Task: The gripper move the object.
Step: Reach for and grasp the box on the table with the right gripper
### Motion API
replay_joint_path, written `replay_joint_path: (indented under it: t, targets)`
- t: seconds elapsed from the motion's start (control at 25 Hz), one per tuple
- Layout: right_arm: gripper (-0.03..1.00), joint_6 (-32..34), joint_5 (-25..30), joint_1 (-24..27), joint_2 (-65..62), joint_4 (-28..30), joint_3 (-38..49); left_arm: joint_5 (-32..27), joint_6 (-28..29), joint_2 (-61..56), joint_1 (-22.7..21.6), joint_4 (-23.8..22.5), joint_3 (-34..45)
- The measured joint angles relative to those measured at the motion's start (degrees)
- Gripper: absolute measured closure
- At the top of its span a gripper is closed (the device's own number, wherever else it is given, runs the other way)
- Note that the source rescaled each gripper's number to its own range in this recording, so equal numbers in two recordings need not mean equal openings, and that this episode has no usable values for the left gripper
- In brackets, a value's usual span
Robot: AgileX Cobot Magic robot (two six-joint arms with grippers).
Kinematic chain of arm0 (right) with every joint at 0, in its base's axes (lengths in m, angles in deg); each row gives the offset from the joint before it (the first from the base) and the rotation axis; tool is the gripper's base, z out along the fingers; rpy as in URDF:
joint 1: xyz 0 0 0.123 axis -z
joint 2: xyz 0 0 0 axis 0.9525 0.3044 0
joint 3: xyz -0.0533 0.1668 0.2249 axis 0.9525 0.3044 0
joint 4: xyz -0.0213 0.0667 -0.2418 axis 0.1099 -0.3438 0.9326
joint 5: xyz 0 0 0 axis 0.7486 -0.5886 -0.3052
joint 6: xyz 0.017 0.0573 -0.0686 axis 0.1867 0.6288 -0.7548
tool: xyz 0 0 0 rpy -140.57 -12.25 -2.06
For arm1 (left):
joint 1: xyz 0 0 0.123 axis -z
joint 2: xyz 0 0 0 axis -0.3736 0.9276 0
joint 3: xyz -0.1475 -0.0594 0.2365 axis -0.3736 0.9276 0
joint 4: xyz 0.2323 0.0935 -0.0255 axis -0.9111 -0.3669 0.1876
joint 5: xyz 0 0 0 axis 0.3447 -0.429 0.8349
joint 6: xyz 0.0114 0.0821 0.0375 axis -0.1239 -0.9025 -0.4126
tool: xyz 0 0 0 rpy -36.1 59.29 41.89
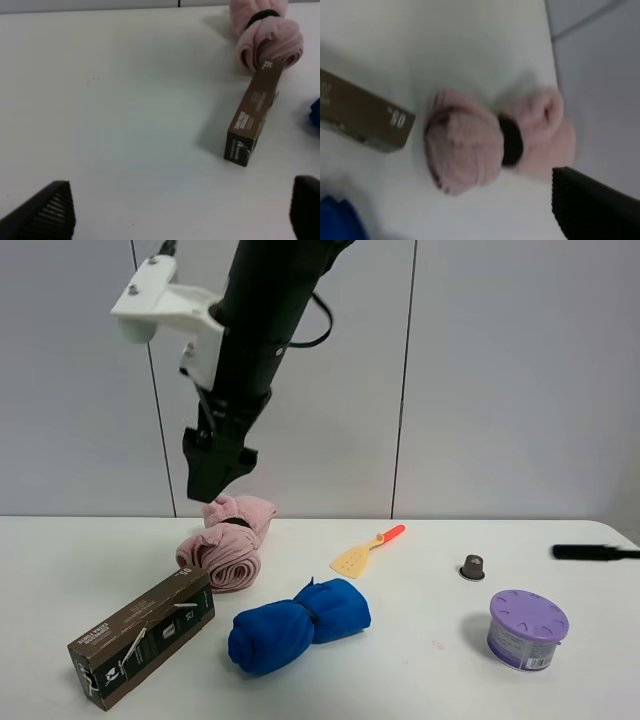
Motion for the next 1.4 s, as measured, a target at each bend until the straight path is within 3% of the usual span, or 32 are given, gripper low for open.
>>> replay_joint_path:
  t: [0.2,0.48,0.64,0.8,0.96,1.4]
  targets:
    - [-0.03,-12.0,0.3,-1.6,7.3,-2.9,-7.0,0.0,0.0,0.0,0.0,0.0,0.0]
    - [-0.03,-16.9,3.9,-2.0,9.1,-5.1,-7.5,0.0,0.0,0.0,0.0,0.0,0.0]
    - [-0.03,-23.4,8.5,-2.0,9.5,-5.5,-7.6,0.0,0.0,0.0,0.0,0.0,0.0]
    - [-0.01,-28.6,9.2,-2.0,11.7,-8.8,-7.6,0.0,0.0,0.0,0.0,0.0,0.0]
    - [0.05,-31.1,6.6,-2.0,13.9,-11.6,-7.6,0.0,0.0,0.0,0.0,0.0,0.0]
    - [0.05,-32.0,3.5,-2.0,16.3,-15.4,-7.7,0.0,0.0,0.0,0.0,0.0,0.0]
